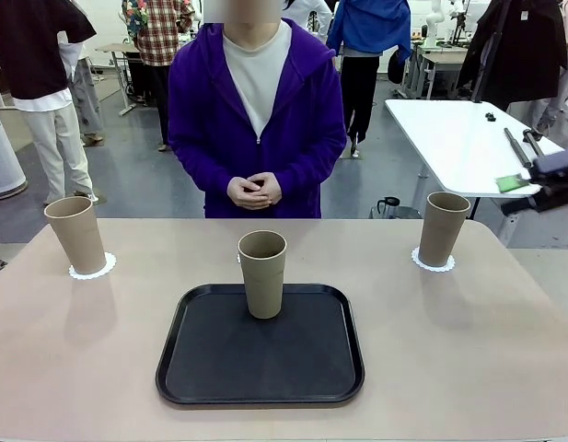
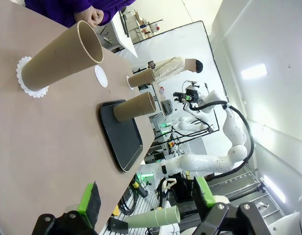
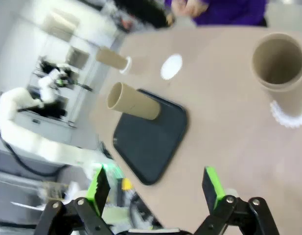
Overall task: Place coasters on the table and set cups on them.
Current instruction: Take one Reusable plastic cup from the Flat Tray and place it on a coaster set by the human.
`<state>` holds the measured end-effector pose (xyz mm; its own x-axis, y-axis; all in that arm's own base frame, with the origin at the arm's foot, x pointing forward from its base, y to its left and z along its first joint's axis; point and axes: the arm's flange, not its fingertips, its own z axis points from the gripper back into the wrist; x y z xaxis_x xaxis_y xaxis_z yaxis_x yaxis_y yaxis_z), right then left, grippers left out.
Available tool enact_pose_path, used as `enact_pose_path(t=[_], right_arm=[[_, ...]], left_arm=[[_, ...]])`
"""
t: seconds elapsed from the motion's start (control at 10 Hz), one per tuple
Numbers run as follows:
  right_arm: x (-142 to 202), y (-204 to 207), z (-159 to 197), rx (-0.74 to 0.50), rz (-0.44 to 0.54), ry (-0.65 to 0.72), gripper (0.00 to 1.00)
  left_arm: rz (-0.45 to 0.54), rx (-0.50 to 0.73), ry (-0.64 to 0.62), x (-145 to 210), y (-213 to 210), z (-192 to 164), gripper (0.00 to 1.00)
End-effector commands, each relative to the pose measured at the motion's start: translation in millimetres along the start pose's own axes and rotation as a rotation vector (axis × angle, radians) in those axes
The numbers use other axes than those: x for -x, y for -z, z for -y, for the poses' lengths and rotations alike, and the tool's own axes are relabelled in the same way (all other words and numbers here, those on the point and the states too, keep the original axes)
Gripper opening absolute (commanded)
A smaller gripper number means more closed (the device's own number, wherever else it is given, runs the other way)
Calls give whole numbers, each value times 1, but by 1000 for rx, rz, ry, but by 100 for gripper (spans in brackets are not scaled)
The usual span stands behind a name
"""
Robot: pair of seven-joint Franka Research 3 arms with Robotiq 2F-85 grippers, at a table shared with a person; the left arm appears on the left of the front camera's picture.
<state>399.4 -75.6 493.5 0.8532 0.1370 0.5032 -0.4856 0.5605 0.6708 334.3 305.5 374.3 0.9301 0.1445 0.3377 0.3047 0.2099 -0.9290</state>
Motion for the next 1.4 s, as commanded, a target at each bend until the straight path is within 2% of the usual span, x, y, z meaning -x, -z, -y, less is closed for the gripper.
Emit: enact_pose_path(t=[0.0,0.1,0.3,0.5,1.0,1.1,1.3], right_arm=[[-13,39,-43,223,-138,-267,100],[-21,56,-73,297,-238,-382,100],[-26,93,-130,359,-367,-548,100],[-20,147,-158,421,-462,-664,100],[-7,246,-146,417,-578,-705,100],[-3,254,-141,399,-561,-707,100],[-5,239,-150,394,-570,-712,100]], left_arm=[[3,0,2,0,-2,2,100],[3,0,2,0,-2,2,100],[3,0,2,0,-2,2,100],[3,0,2,0,-2,2,100],[3,0,2,0,-2,2,100],[3,0,2,0,-2,2,100],[3,0,2,0,-2,2,100]])
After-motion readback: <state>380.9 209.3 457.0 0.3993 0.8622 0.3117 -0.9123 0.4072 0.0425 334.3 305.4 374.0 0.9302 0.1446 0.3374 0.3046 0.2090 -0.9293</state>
